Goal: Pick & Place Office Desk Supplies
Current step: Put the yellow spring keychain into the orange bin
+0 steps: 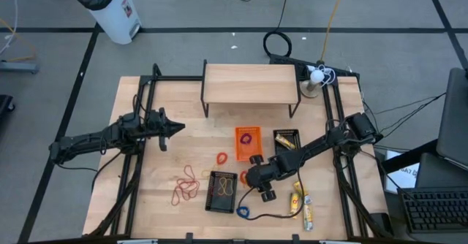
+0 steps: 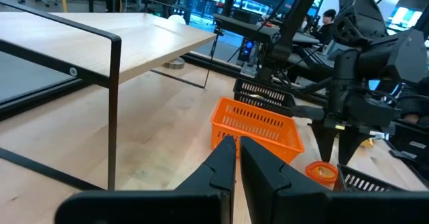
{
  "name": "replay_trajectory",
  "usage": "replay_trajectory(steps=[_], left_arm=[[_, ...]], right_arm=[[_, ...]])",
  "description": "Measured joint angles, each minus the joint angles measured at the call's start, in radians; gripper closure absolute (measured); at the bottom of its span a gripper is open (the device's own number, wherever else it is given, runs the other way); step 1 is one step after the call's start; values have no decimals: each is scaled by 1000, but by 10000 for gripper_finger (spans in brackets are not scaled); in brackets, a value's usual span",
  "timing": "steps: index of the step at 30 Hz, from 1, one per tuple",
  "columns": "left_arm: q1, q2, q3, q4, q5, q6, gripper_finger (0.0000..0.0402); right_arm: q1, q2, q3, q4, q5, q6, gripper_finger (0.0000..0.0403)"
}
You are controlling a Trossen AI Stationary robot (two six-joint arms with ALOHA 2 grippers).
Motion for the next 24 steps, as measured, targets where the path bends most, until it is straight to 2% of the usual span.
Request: replay_trajectory(steps=[15, 19, 24], left_arm=[[0, 0, 0, 2, -1, 1, 380], [0, 0, 0, 2, -1, 1, 380], [0, 0, 0, 2, -1, 1, 380]], right_arm=[[-24, 41, -42, 91, -77, 59, 256], [-35, 39, -42, 86, -81, 124, 295], [-37, 22, -43, 78, -81, 159, 376]])
